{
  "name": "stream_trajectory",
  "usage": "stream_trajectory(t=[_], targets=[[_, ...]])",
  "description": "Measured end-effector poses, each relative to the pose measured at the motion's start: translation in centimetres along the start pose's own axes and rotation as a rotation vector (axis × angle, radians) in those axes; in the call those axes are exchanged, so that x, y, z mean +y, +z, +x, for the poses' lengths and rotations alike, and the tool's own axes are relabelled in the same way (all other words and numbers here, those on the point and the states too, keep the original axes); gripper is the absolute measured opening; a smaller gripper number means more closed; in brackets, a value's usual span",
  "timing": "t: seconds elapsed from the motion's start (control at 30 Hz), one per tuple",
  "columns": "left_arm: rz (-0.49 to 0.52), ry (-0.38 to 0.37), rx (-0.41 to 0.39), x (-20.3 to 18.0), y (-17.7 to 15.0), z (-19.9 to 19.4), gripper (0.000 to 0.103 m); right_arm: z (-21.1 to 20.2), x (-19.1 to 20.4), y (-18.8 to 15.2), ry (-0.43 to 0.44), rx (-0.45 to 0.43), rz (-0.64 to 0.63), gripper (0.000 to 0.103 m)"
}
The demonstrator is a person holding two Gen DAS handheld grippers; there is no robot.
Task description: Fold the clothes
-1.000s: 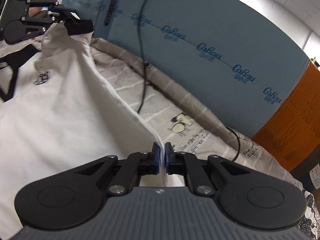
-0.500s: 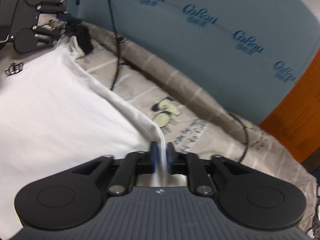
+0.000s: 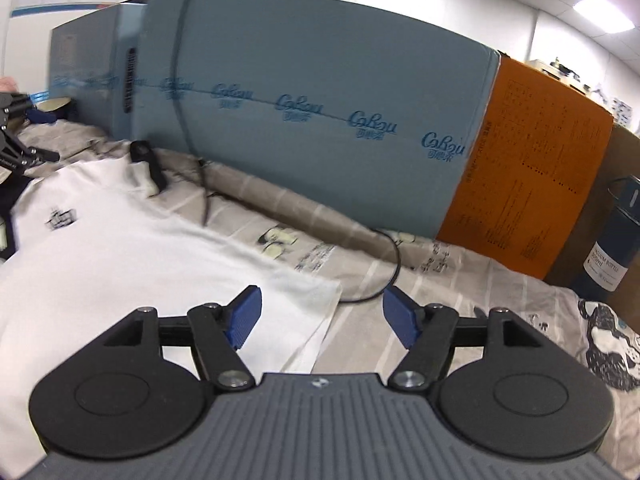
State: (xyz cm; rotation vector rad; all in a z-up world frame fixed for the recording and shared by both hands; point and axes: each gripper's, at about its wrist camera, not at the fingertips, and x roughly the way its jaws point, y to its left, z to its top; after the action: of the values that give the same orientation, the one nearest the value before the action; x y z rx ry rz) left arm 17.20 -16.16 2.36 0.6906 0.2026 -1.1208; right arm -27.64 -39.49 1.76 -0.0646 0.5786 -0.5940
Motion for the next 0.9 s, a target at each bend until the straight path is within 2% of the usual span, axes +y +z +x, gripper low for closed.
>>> stream_trajectory(t=[0.1, 0.13, 0.2, 0.23, 0.3, 0.37, 0.43, 0.5, 0.6, 0.7, 0.73, 0.8, 0.87, 0.9], targets=[[0.013, 0.176, 0.051, -2.1, -0.8, -0.9, 0.082, -1.7, 0.5, -0.6, 0.055, 0.015, -0.003, 0.065], [-0.02, 0.153, 0.017, -2.8, -0.5, -2.6, 0.081, -2.2, 0.6, -0.7, 0.097, 0.023, 0.004, 0.065], [-0.089, 0.088, -0.059, -4.1, 0.3, -6.0, 0.082, -3.1, 0.9, -0.8, 0.194, 0.045, 0.014, 0.065], [-0.096, 0.025, -0.1, -5.3, 0.8, -7.8, 0.082, -3.2, 1.1, -0.8, 0.245, 0.059, 0.016, 0.064], [-0.086, -0.12, -0.181, -8.0, 1.7, -11.0, 0.082, -3.1, 2.1, -0.6, 0.357, 0.085, 0.002, 0.062], [-0.049, -0.236, -0.231, -10.3, 1.9, -13.4, 0.082, -3.1, 4.3, -0.5, 0.466, 0.117, -0.074, 0.061], [-0.054, -0.305, -0.23, -11.5, 1.4, -14.8, 0.082, -2.9, 6.8, -0.6, 0.586, 0.163, -0.179, 0.061], [-0.062, -0.372, -0.226, -12.5, 0.8, -16.2, 0.082, -2.2, 7.9, -0.7, 0.656, 0.2, -0.23, 0.061], [-0.149, -0.492, -0.169, -13.9, 0.7, -16.4, 0.082, -1.1, 9.3, -0.8, 0.746, 0.252, -0.29, 0.061], [-0.218, -0.627, -0.118, -16.1, 1.0, -16.0, 0.082, 0.4, 8.8, -0.8, 0.767, 0.302, -0.287, 0.061], [-0.203, -0.65, -0.089, -17.2, 1.3, -15.6, 0.082, 0.8, 8.5, -0.9, 0.772, 0.325, -0.279, 0.06], [-0.164, -0.688, -0.027, -19.6, 2.0, -14.8, 0.081, 0.4, 8.0, -1.0, 0.766, 0.333, -0.281, 0.047], [-0.072, -0.705, 0.021, -22.2, 2.3, -14.3, 0.078, -1.0, 7.6, -1.1, 0.746, 0.326, -0.292, 0.008], [-0.016, -0.697, 0.028, -23.3, 2.4, -14.0, 0.055, -1.7, 7.3, -1.1, 0.735, 0.322, -0.298, 0.004]])
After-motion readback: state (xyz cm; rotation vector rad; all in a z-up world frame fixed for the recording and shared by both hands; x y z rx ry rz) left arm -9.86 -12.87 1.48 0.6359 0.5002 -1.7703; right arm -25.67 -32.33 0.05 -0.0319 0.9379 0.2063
